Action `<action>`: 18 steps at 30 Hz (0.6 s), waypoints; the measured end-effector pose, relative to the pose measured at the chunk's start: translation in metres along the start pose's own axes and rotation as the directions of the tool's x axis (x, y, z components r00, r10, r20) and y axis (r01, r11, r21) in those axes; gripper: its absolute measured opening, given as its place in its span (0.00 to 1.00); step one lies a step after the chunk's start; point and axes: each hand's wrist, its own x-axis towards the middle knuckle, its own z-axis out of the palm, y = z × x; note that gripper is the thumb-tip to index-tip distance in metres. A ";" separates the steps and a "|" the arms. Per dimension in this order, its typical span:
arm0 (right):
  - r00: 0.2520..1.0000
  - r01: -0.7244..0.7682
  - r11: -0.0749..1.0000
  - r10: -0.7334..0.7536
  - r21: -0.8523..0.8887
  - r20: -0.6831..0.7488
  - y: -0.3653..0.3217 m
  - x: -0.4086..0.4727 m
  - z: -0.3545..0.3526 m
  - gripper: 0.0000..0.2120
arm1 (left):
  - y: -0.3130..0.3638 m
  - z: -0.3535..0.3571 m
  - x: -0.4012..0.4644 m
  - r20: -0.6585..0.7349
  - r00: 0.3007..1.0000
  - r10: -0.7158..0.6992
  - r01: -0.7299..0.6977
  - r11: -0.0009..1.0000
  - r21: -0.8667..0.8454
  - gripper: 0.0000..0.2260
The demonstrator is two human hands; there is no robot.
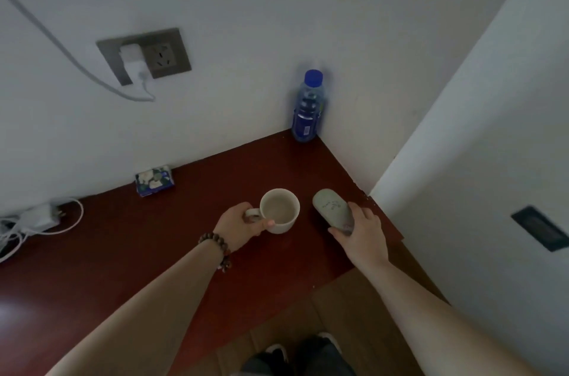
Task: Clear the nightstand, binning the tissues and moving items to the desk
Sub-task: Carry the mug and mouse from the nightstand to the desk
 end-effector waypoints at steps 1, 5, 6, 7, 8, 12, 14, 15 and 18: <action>1.000 0.009 1.000 -0.009 -0.005 0.009 0.000 0.005 0.000 0.36 | 0.001 0.001 0.001 -0.014 1.000 0.001 -0.001 1.000 -0.004 0.19; 0.998 0.050 0.999 -0.050 0.008 0.045 0.000 0.019 0.001 0.36 | 0.002 0.006 0.000 -0.107 0.994 0.008 -0.010 1.000 -0.014 0.19; 0.997 0.062 0.998 -0.062 0.018 0.048 0.001 0.021 0.001 0.35 | 0.002 0.007 -0.001 -0.124 0.992 0.003 -0.007 1.000 -0.028 0.19; 0.996 0.074 0.997 -0.075 0.028 0.048 0.001 0.022 0.002 0.35 | 0.002 0.009 -0.002 -0.143 0.990 0.000 -0.006 0.999 -0.041 0.18; 0.995 0.084 0.996 -0.086 0.036 0.047 0.001 0.023 0.004 0.34 | 0.002 0.011 -0.004 -0.167 0.986 -0.001 -0.008 0.998 -0.054 0.16; 0.992 0.121 0.992 -0.123 0.040 0.037 0.001 0.025 0.009 0.32 | 0.004 0.020 -0.012 -0.244 0.970 -0.008 -0.017 0.995 -0.099 0.13; 0.990 0.133 0.990 -0.135 0.047 0.041 0.003 0.028 0.010 0.31 | 0.007 0.023 -0.016 -0.251 0.968 -0.025 0.006 0.997 -0.078 0.19; 0.988 0.140 0.989 -0.143 0.054 0.050 0.004 0.029 0.010 0.31 | 0.009 0.025 -0.018 -0.262 0.964 -0.033 0.022 0.999 -0.043 0.25; 0.977 0.195 0.980 -0.197 0.029 0.082 0.009 0.030 0.009 0.32 | 0.018 0.037 -0.026 -0.415 0.909 -0.017 0.056 0.995 0.081 0.42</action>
